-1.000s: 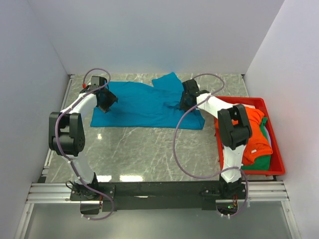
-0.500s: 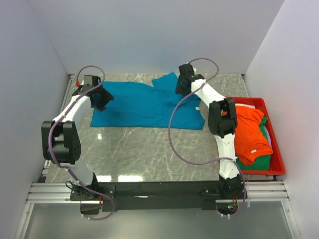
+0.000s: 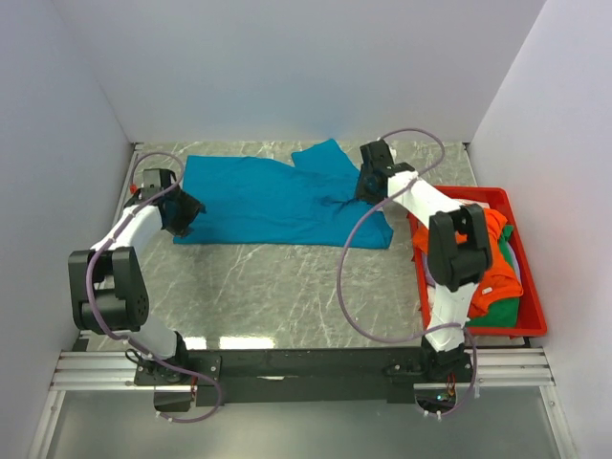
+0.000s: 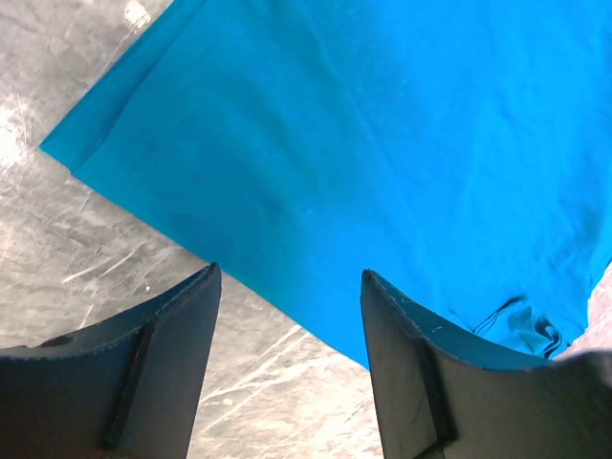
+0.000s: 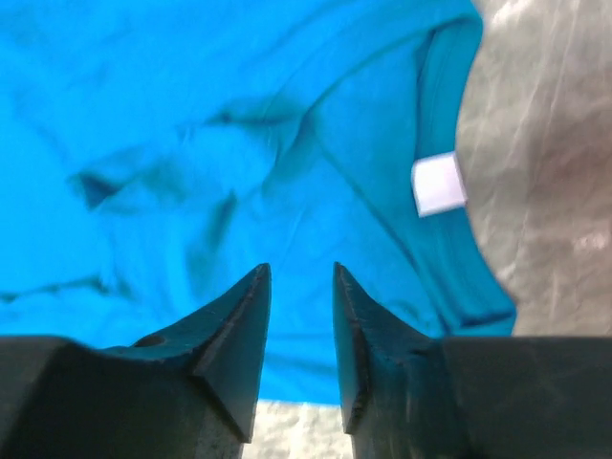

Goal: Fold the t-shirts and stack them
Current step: Fold the tshirt

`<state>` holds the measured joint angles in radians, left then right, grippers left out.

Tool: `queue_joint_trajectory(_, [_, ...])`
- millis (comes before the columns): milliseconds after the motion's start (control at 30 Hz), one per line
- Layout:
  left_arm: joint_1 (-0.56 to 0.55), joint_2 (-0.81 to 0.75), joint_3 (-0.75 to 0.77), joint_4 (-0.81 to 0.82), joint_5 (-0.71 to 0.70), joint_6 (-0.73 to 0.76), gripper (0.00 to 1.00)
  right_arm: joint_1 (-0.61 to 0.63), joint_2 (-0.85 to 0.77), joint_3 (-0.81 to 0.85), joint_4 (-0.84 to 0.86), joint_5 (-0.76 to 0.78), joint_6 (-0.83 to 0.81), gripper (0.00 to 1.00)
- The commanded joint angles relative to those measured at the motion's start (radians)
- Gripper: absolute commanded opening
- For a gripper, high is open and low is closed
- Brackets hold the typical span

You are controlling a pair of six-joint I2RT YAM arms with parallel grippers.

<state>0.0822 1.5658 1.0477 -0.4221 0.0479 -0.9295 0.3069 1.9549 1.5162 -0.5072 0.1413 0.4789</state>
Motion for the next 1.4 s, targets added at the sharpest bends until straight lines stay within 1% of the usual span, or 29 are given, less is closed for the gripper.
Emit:
queue_joint_trajectory(0, [0.008, -0.044, -0.017, 0.062, 0.036, -0.012, 0.66, 0.027, -0.082, -0.092, 0.128, -0.02, 0.018, 0.38])
queue_joint_trajectory(133, [0.008, -0.041, -0.037, 0.066, 0.041, -0.025, 0.66, 0.037, -0.002, -0.059, 0.115, -0.054, 0.015, 0.3])
queue_joint_trajectory(300, [0.019, -0.043, -0.04, 0.062, 0.044, -0.025, 0.66, 0.038, 0.085, 0.027, 0.09, -0.071, -0.009, 0.3])
queue_joint_trajectory(433, [0.031, -0.043, -0.038, 0.055, 0.046, -0.022, 0.66, 0.031, 0.166, 0.143, 0.042, -0.057, -0.031, 0.3])
queue_joint_trajectory(533, [0.039, -0.043, -0.038, 0.049, 0.043, -0.017, 0.66, 0.017, 0.214, 0.217, 0.015, -0.054, -0.036, 0.32])
queue_joint_trajectory(667, [0.044, -0.047, -0.038, 0.043, 0.044, -0.012, 0.66, -0.002, 0.286, 0.337, -0.046, -0.045, -0.045, 0.41])
queue_joint_trajectory(800, [0.047, -0.064, -0.043, 0.04, 0.05, -0.008, 0.66, -0.02, 0.346, 0.433, -0.074, -0.052, -0.051, 0.41])
queue_joint_trajectory(933, [0.062, -0.096, -0.049, 0.026, 0.052, -0.002, 0.66, -0.028, 0.377, 0.487, -0.108, -0.06, -0.052, 0.43])
queue_joint_trajectory(1033, [0.083, -0.131, -0.072, 0.013, 0.04, 0.006, 0.66, -0.032, 0.357, 0.469, -0.103, -0.046, -0.057, 0.5])
queue_joint_trajectory(1167, [0.109, -0.194, -0.161, 0.006, -0.003, -0.008, 0.67, -0.043, 0.285, 0.42, -0.088, -0.028, -0.053, 0.58])
queue_joint_trajectory(1267, [0.126, -0.24, -0.228, 0.023, -0.031, -0.02, 0.66, -0.055, 0.194, 0.359, -0.077, -0.022, -0.036, 0.59])
queue_joint_trajectory(1367, [0.131, -0.253, -0.276, 0.048, -0.045, -0.041, 0.63, -0.06, 0.066, 0.213, -0.015, -0.055, 0.007, 0.59])
